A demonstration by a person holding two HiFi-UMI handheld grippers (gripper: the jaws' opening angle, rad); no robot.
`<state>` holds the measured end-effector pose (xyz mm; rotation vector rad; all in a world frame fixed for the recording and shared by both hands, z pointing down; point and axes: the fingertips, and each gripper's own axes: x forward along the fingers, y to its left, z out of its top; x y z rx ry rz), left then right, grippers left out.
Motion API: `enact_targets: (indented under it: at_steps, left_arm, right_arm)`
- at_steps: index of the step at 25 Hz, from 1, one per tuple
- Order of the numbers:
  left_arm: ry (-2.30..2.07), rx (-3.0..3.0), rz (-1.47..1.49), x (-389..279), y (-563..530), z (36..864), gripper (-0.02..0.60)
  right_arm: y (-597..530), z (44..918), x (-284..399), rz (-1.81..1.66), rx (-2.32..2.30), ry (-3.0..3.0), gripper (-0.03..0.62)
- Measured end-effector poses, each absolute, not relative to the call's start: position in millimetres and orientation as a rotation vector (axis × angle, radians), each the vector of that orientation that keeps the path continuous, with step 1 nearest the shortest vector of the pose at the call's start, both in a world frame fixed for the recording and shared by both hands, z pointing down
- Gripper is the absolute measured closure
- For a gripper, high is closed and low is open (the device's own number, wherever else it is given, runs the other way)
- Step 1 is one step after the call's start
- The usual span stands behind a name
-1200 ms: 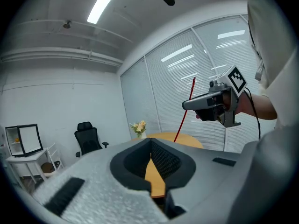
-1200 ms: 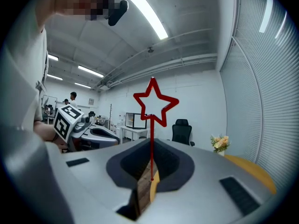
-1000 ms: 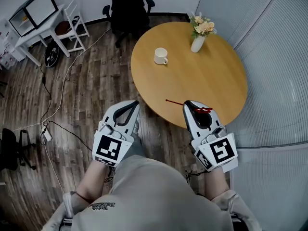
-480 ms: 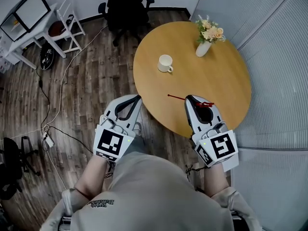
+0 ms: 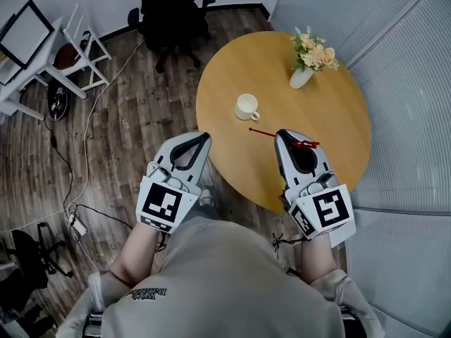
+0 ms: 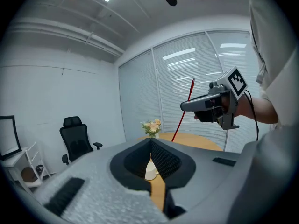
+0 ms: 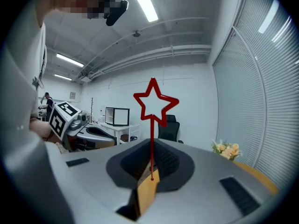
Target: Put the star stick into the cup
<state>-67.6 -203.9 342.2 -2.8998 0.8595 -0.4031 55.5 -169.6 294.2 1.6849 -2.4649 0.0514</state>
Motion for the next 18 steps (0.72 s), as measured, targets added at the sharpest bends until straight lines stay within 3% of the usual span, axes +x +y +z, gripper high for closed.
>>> enact_targets:
  at_steps: [18]
  left_arm:
    - [0.728, -2.932, -0.379, -50, -262, 348, 0.56]
  right_arm:
    - [-223, 304, 72, 0.057, 1.775, -2.344, 0.559]
